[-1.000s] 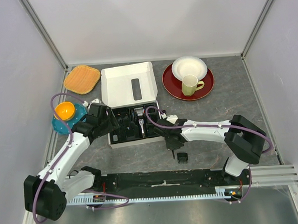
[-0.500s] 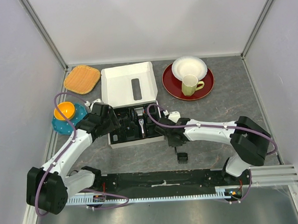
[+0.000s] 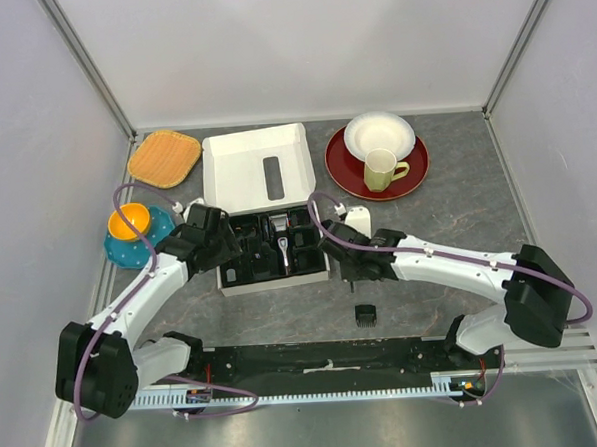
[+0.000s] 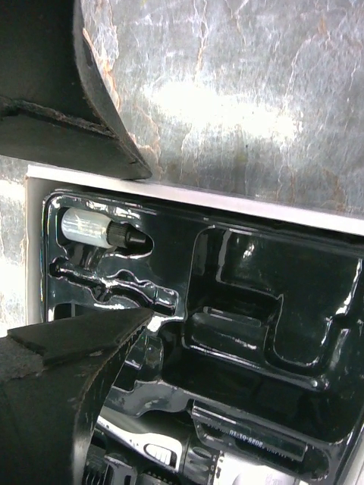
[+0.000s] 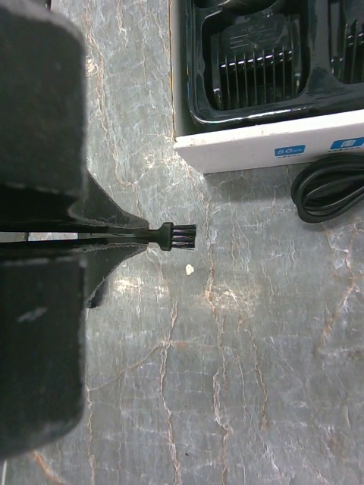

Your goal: Sort the hair-cutting tools

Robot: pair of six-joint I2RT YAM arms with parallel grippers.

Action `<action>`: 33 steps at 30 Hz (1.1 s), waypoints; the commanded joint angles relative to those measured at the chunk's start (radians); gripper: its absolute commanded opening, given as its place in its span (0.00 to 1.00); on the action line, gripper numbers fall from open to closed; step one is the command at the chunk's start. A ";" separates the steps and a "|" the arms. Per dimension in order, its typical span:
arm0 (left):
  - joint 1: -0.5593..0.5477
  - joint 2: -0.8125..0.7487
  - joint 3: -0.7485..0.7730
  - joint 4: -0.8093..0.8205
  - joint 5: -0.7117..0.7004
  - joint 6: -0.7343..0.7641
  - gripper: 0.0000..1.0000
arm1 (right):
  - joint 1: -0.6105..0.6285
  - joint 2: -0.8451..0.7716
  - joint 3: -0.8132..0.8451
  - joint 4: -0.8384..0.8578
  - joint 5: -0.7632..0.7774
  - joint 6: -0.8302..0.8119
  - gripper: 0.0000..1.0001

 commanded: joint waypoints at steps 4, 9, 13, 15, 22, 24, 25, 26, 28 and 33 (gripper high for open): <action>0.006 -0.025 -0.034 0.129 0.137 -0.045 0.70 | -0.017 -0.080 0.054 0.026 0.018 -0.065 0.00; 0.006 -0.050 -0.057 0.163 0.195 -0.086 0.68 | -0.019 -0.101 0.100 0.035 -0.016 -0.100 0.00; 0.006 -0.062 -0.060 0.152 0.191 -0.106 0.67 | -0.019 -0.102 0.132 0.036 -0.045 -0.123 0.00; 0.006 -0.082 -0.054 0.132 0.147 -0.103 0.67 | -0.019 -0.088 0.154 0.042 -0.051 -0.136 0.00; 0.006 -0.110 0.114 -0.052 0.025 -0.002 0.70 | -0.017 0.003 0.221 0.134 -0.119 -0.131 0.00; 0.006 -0.105 0.158 -0.076 0.019 0.051 0.70 | -0.011 0.052 0.252 0.154 -0.137 -0.123 0.00; 0.006 -0.096 0.196 -0.090 0.019 0.069 0.71 | -0.008 0.069 0.264 0.171 -0.142 -0.120 0.00; 0.007 -0.092 0.214 -0.111 0.019 0.085 0.71 | -0.005 0.110 0.279 0.176 -0.143 -0.114 0.00; 0.007 -0.081 0.257 -0.128 0.019 0.136 0.71 | 0.006 0.153 0.327 0.193 -0.148 -0.110 0.00; 0.019 -0.082 0.290 -0.153 -0.044 0.196 0.72 | 0.040 0.296 0.445 0.229 -0.151 -0.093 0.00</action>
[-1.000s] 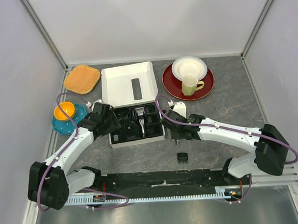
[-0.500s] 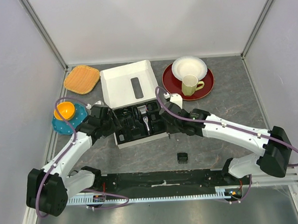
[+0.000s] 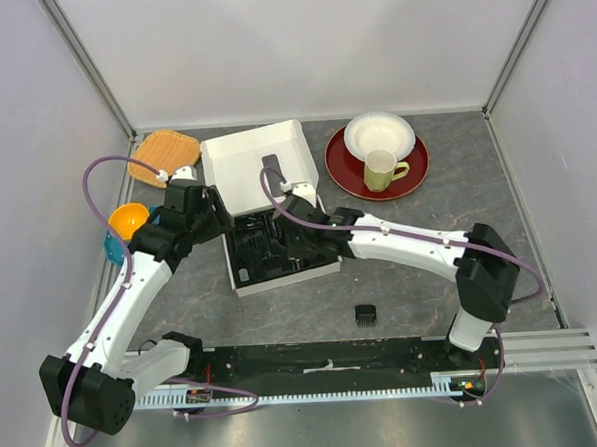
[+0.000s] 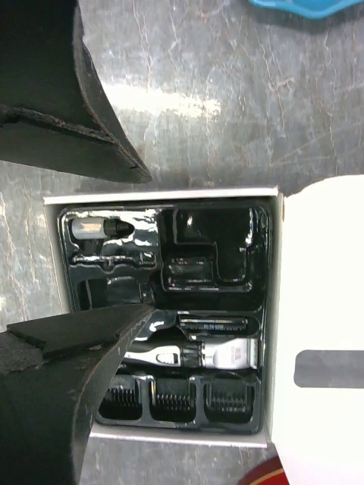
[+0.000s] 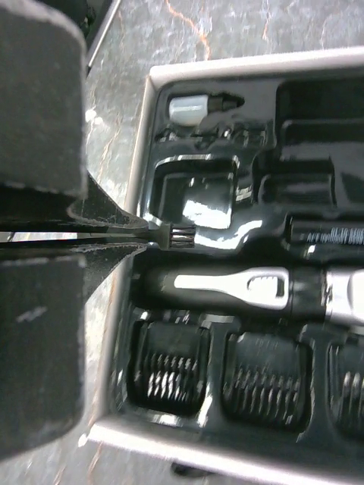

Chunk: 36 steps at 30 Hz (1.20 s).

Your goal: Sort the hair-cutting tools

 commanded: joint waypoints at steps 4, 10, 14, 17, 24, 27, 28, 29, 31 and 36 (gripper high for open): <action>0.046 0.036 0.061 -0.109 -0.129 0.109 0.72 | 0.042 0.177 0.180 0.125 -0.031 0.014 0.00; 0.166 0.071 0.033 -0.108 -0.039 0.147 0.72 | 0.054 0.276 0.279 0.162 -0.052 -0.031 0.00; 0.198 0.068 0.009 -0.075 0.056 0.144 0.72 | 0.063 0.301 0.292 0.205 -0.051 -0.058 0.00; 0.206 0.080 0.003 -0.071 0.070 0.147 0.72 | 0.066 0.315 0.293 0.222 -0.046 -0.069 0.00; 0.212 0.092 -0.005 -0.063 0.096 0.151 0.72 | 0.075 0.338 0.293 0.232 -0.045 -0.069 0.00; 0.215 0.092 -0.007 -0.062 0.096 0.152 0.72 | 0.078 0.350 0.296 0.237 -0.049 -0.068 0.00; 0.215 0.092 -0.007 -0.062 0.096 0.154 0.72 | 0.078 0.355 0.296 0.235 -0.049 -0.063 0.00; 0.215 0.094 -0.007 -0.063 0.098 0.152 0.72 | 0.078 0.356 0.293 0.235 -0.048 -0.060 0.00; 0.215 0.095 -0.008 -0.063 0.096 0.154 0.72 | 0.080 0.361 0.293 0.237 -0.048 -0.051 0.00; 0.218 0.094 -0.010 -0.062 0.099 0.157 0.71 | 0.080 0.372 0.287 0.237 -0.052 -0.038 0.00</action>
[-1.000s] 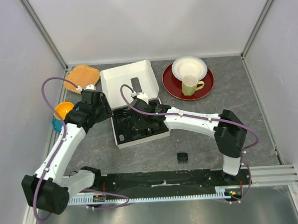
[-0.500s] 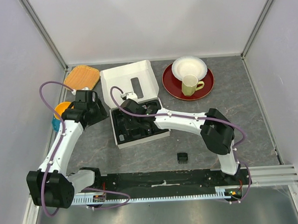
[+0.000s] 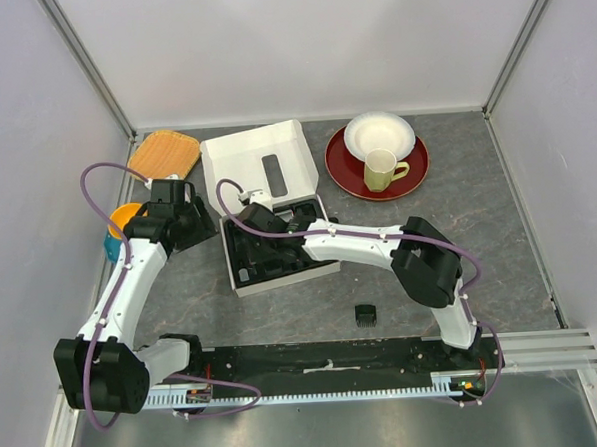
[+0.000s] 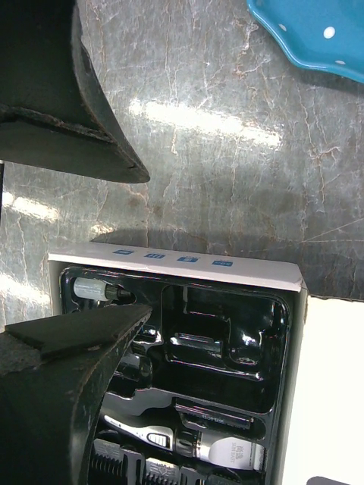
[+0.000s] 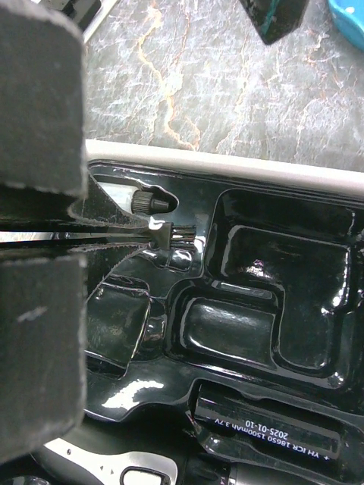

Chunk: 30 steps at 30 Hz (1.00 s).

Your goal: Sort the hair-cutting tools

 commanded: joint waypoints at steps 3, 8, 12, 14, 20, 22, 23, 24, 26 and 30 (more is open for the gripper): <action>0.006 -0.002 -0.007 0.028 0.010 0.045 0.71 | 0.005 0.017 0.024 0.031 0.004 0.018 0.00; 0.006 -0.004 -0.007 0.028 0.013 0.046 0.71 | 0.005 0.020 0.019 0.024 0.004 0.018 0.00; 0.008 -0.008 -0.010 0.029 0.013 0.046 0.71 | 0.010 0.020 0.016 0.017 0.006 0.020 0.00; 0.008 -0.008 -0.010 0.029 0.013 0.048 0.71 | 0.011 0.021 0.015 0.014 0.006 0.021 0.00; 0.008 -0.011 -0.012 0.029 0.018 0.050 0.71 | 0.016 0.029 0.013 0.003 0.012 0.035 0.00; 0.008 -0.011 -0.012 0.029 0.018 0.050 0.71 | 0.016 0.032 0.013 -0.002 0.015 0.038 0.00; 0.008 -0.011 -0.013 0.028 0.018 0.050 0.71 | 0.017 0.033 0.015 -0.008 0.020 0.040 0.00; 0.008 -0.013 -0.013 0.029 0.018 0.050 0.71 | 0.016 0.034 0.015 -0.012 0.021 0.043 0.00; 0.008 -0.013 -0.013 0.029 0.018 0.050 0.71 | 0.019 0.035 0.018 -0.032 0.035 0.049 0.00; 0.010 -0.013 -0.013 0.028 0.019 0.051 0.71 | 0.019 0.040 0.028 -0.063 0.075 0.053 0.00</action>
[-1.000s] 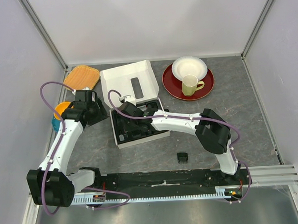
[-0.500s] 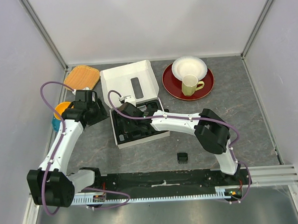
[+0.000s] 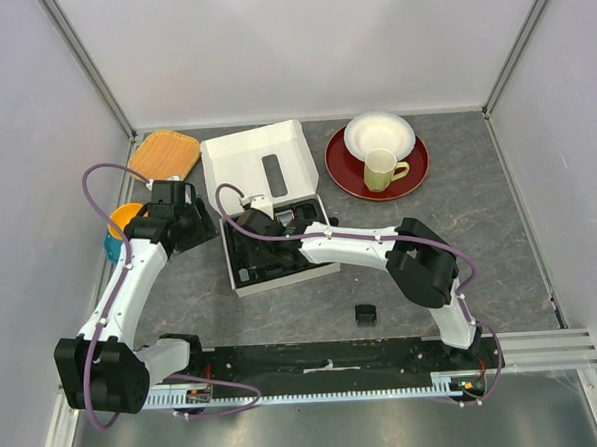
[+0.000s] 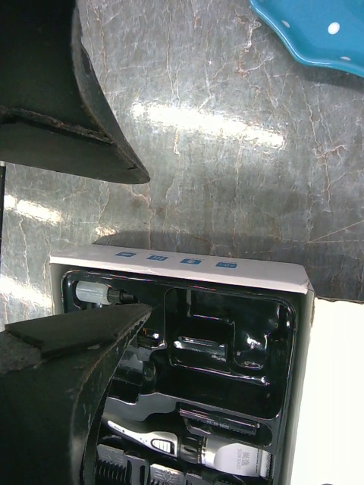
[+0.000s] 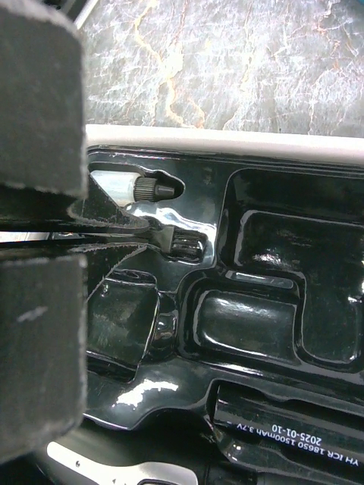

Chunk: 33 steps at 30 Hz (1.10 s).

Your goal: Sort the hair-cutting tools

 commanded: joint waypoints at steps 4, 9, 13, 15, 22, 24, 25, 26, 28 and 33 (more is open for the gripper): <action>0.010 -0.013 -0.003 0.027 0.010 0.039 0.71 | 0.008 0.019 0.036 -0.051 0.061 0.017 0.00; 0.010 -0.017 -0.005 0.029 0.009 0.039 0.71 | 0.008 0.036 0.047 -0.052 0.025 0.019 0.00; 0.010 -0.017 -0.005 0.029 0.006 0.041 0.71 | 0.008 0.042 0.051 -0.052 0.010 0.016 0.00; 0.010 -0.018 -0.005 0.029 0.007 0.041 0.71 | 0.008 0.042 0.051 -0.049 0.007 0.016 0.01; 0.011 -0.021 -0.005 0.029 0.006 0.044 0.71 | 0.008 0.030 0.065 -0.067 0.013 0.017 0.13; 0.011 -0.022 -0.005 0.027 0.004 0.042 0.71 | 0.008 0.022 0.071 -0.069 0.016 0.019 0.13; 0.011 -0.022 -0.005 0.027 0.004 0.042 0.71 | 0.008 0.019 0.070 -0.070 0.018 0.017 0.13; 0.011 -0.022 -0.005 0.027 0.006 0.042 0.71 | 0.008 0.011 0.071 -0.070 0.021 0.016 0.13; 0.011 -0.022 -0.005 0.029 0.006 0.041 0.71 | 0.008 0.001 0.077 -0.070 0.019 0.008 0.17; 0.013 -0.022 -0.005 0.027 0.007 0.041 0.71 | 0.007 -0.019 0.081 -0.069 0.036 -0.006 0.27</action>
